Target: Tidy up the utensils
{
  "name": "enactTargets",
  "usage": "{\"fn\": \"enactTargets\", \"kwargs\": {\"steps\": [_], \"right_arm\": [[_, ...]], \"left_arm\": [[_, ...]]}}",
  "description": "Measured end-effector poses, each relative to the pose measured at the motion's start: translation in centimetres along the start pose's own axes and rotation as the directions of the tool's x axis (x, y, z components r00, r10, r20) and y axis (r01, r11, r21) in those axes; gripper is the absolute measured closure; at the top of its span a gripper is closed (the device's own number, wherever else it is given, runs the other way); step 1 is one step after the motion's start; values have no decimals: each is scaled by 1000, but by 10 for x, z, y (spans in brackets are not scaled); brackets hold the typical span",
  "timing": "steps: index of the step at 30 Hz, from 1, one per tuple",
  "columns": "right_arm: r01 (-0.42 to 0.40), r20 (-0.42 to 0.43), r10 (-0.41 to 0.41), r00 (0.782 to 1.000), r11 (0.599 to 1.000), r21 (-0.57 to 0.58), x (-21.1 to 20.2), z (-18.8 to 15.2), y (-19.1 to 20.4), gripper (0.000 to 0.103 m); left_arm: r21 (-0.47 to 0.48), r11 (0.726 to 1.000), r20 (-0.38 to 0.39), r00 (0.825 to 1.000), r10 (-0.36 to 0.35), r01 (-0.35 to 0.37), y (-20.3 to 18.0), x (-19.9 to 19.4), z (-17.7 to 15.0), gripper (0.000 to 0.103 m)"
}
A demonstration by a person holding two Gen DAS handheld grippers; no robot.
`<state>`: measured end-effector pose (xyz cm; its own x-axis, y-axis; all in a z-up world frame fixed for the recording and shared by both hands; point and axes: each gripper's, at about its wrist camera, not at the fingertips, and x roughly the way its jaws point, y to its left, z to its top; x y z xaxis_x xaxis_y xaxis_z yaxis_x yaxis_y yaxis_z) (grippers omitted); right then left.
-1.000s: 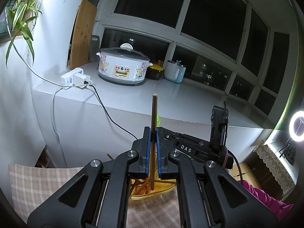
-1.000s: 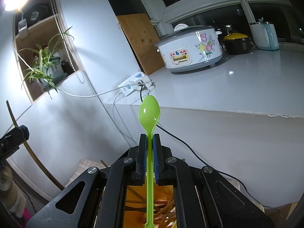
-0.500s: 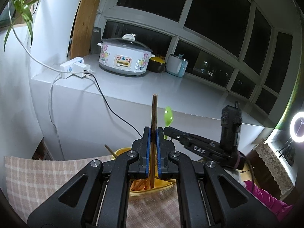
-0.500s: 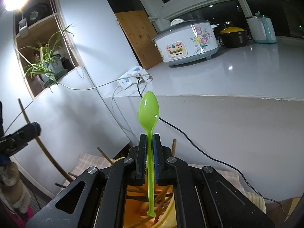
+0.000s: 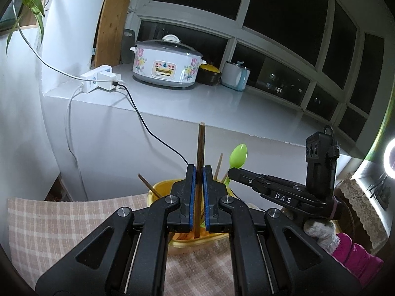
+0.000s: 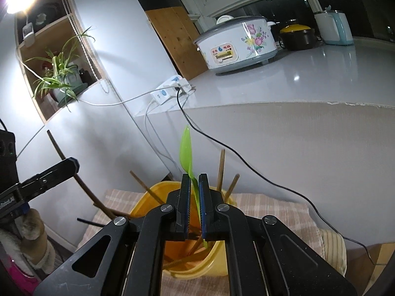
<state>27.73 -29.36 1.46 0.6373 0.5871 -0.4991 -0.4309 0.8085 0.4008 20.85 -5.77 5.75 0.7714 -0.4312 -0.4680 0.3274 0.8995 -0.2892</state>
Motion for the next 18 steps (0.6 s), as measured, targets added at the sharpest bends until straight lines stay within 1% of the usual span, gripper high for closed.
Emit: {"fn": "enactTargets", "kwargs": {"steps": [1, 3, 4, 5, 13, 18], "right_arm": [[2, -2, -2, 1000, 1000, -4, -2, -2, 1, 98], [8, -1, -8, 1000, 1000, -9, -6, -4, 3, 98], [11, 0, -11, 1000, 1000, -8, -8, -5, 3, 98], [13, -1, -13, 1000, 1000, -6, -10, -6, 4, 98], [32, 1, -33, 999, 999, 9, -29, -14, 8, 98], [55, 21, -55, 998, 998, -25, -48, -21, 24, 98]], "left_arm": [[-2, 1000, -5, 1000, 8, -8, 0, 0, -2, 99], [-6, 1000, -10, 1000, 9, -9, 1, 1, -3, 91], [-13, 1000, -8, 1000, 10, -10, 2, 0, -4, 81], [-22, 1000, -4, 1000, 10, -10, 3, -2, -5, 74], [-36, 999, 28, 1000, -7, 8, 2, -22, -13, 74], [-29, 1000, 55, 998, -11, 13, -1, -40, -21, 74]]}}
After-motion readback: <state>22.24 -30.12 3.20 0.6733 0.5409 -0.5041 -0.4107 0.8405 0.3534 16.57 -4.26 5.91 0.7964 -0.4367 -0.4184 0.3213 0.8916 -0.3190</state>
